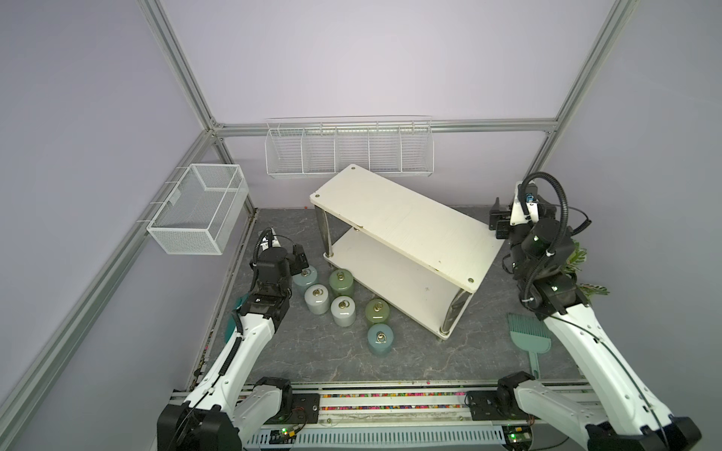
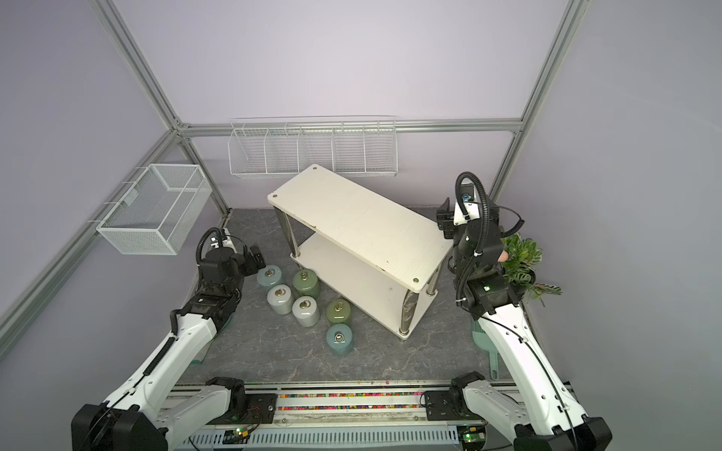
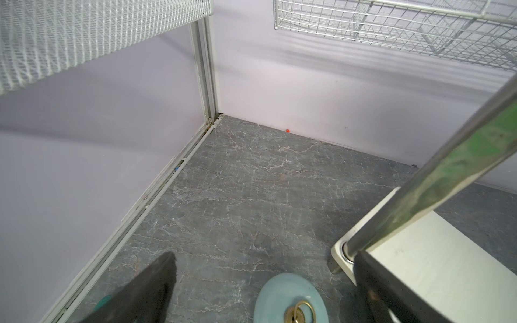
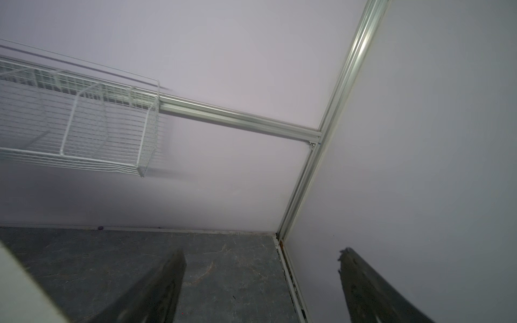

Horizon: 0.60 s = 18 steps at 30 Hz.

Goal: Remove the tea canisters from the shelf
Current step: Reset both arms

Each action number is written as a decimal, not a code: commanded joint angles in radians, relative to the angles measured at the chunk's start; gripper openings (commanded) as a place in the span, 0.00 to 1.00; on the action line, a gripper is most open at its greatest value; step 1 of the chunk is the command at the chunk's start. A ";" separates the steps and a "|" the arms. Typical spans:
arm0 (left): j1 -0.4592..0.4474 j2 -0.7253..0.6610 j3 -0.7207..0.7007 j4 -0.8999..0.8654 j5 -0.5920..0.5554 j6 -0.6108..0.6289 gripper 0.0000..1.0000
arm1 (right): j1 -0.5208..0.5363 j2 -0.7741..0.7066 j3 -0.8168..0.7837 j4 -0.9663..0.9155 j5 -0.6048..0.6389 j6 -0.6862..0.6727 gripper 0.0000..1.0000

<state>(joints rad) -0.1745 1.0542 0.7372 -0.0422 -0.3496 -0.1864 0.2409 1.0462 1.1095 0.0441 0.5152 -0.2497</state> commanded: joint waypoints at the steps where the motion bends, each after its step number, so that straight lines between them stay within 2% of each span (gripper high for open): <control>1: 0.054 0.019 0.021 0.036 0.040 0.035 1.00 | -0.119 0.021 -0.001 -0.028 -0.121 0.135 0.89; 8: 0.161 0.041 -0.018 0.085 0.091 0.024 1.00 | -0.319 0.061 -0.017 -0.048 -0.280 0.220 0.89; 13: 0.174 0.066 -0.065 0.134 0.069 0.031 1.00 | -0.332 0.067 -0.075 -0.061 -0.371 0.230 0.89; 18: 0.206 0.029 -0.151 0.217 0.062 0.042 1.00 | -0.331 0.059 -0.170 -0.044 -0.444 0.260 0.89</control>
<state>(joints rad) 0.0139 1.1072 0.6235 0.1036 -0.2874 -0.1696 -0.0902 1.1046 0.9852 -0.0048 0.1497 -0.0288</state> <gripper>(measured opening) 0.996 0.889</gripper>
